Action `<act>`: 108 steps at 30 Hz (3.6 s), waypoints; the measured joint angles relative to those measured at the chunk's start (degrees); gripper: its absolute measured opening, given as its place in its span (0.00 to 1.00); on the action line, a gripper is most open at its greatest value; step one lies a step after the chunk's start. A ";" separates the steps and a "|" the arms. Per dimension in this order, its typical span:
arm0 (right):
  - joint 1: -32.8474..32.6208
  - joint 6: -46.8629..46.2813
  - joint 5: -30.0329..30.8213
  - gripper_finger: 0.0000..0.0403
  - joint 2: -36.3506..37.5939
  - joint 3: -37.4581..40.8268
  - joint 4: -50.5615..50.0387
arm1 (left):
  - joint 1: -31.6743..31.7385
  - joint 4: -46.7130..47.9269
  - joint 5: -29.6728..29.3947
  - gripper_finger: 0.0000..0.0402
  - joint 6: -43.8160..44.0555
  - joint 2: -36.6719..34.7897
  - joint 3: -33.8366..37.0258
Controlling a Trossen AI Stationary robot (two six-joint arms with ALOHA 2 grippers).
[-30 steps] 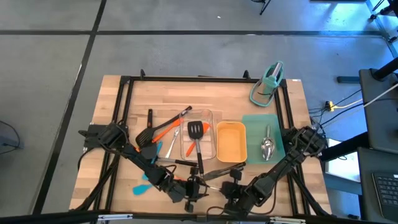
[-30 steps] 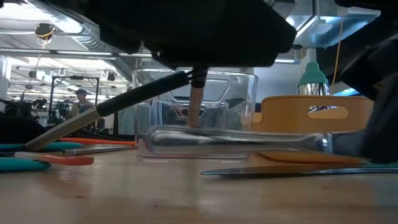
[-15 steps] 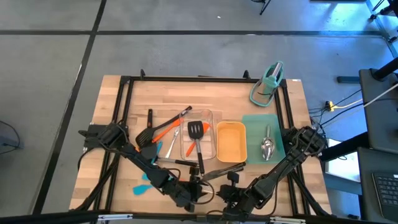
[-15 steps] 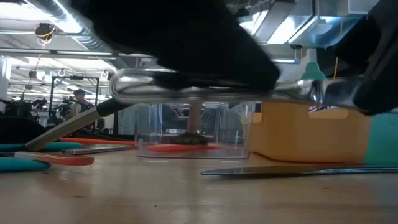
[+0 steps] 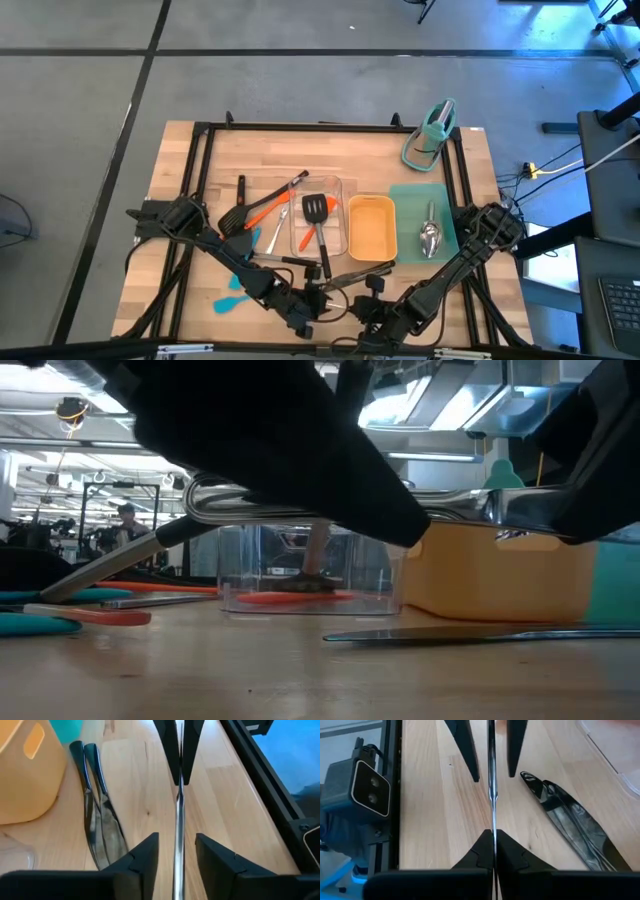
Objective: Pick & Place Kitchen Items
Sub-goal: Put the silver table knife into the yellow bin
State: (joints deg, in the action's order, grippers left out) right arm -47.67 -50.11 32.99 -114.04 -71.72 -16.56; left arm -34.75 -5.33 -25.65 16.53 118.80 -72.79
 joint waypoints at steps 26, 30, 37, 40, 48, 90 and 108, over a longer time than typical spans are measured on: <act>-2.62 4.02 15.62 0.45 1.84 -28.86 -39.72 | -6.32 10.58 -11.40 0.04 9.30 -3.85 0.09; -4.81 7.18 17.87 0.46 1.88 -34.52 -43.20 | -9.65 12.93 -18.45 0.04 9.58 -7.74 0.09; -7.45 9.57 19.50 0.45 1.67 -36.17 -43.91 | -15.24 15.40 -37.95 0.04 12.76 -13.45 0.09; -7.91 8.27 19.45 0.45 1.36 -36.17 -43.85 | -16.59 14.54 -44.52 0.04 12.89 -14.84 0.09; -9.06 7.52 26.29 0.45 0.91 -35.69 -39.57 | -16.40 3.49 -55.00 0.04 7.49 -15.26 0.09; -10.74 41.66 31.29 0.45 -21.42 -35.69 32.22 | -12.95 -74.70 -0.72 0.04 -40.37 -2.58 0.10; -10.26 33.99 34.92 0.45 -12.52 -10.51 52.26 | -7.80 -84.21 1.49 0.04 -27.67 6.68 0.33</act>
State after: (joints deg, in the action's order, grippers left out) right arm -57.93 -16.11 67.92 -126.56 -82.24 35.70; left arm -42.55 -89.54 -24.16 -11.15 125.48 -72.47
